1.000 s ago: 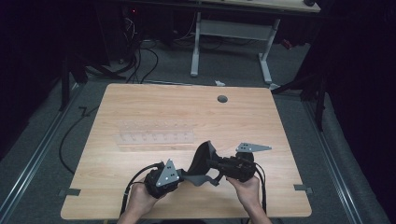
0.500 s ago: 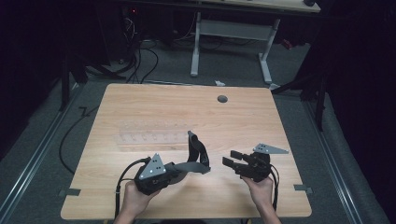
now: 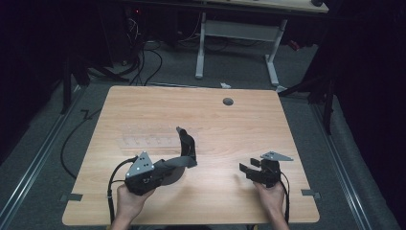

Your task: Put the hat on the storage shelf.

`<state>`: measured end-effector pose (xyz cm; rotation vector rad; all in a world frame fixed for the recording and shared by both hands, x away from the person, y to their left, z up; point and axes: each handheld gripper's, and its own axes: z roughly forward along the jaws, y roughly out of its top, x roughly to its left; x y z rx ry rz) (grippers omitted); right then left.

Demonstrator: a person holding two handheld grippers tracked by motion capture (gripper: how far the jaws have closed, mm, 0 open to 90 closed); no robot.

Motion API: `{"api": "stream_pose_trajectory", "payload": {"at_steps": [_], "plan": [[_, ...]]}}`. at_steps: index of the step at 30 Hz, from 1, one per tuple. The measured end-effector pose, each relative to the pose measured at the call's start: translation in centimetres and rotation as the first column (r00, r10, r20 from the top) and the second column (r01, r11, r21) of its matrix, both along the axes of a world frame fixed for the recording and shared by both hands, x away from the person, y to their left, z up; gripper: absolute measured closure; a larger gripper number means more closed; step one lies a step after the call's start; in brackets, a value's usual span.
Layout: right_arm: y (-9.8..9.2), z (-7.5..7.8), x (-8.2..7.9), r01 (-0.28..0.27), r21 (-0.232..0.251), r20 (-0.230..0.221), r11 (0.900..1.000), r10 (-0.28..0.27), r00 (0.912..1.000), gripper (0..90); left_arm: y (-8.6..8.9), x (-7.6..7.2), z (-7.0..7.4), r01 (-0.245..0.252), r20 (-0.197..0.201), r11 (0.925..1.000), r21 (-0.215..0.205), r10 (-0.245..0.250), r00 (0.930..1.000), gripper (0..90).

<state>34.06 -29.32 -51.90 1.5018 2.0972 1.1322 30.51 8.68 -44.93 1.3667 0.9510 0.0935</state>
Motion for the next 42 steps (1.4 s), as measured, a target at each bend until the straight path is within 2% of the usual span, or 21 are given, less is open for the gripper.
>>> {"api": "stream_pose_trajectory", "payload": {"at_steps": [2,9,19,31,42], "plan": [[-0.1,-0.3,0.1,0.005,-0.042,0.008,0.999,-0.005,1.0,38.8,0.3,0.1,0.0,-0.013,-0.007,0.9999,-0.003,0.013,0.9999,84.9],[-0.3,-1.1,0.1,0.021,-0.093,0.003,0.995,-0.021,0.9998,36.9,1.2,0.6,0.1,-0.038,-0.02,0.9993,-0.002,0.038,0.9991,84.9],[0.5,-1.2,0.0,0.036,-0.203,0.025,0.979,-0.031,0.9992,36.7,3.1,1.4,0.7,-0.104,-0.043,0.9942,-0.029,0.102,0.9938,84.9],[0.5,-1.2,-0.1,0.029,-0.2,0.022,0.979,-0.025,0.9994,34.2,5.1,1.7,2.0,-0.159,-0.037,0.9852,-0.064,0.157,0.9869,84.8],[0.6,-1.2,-0.1,0.024,-0.202,0.021,0.979,-0.02,0.9996,33.1,6.1,2.0,2.1,-0.194,-0.031,0.9786,-0.069,0.192,0.9809,84.8]]}}
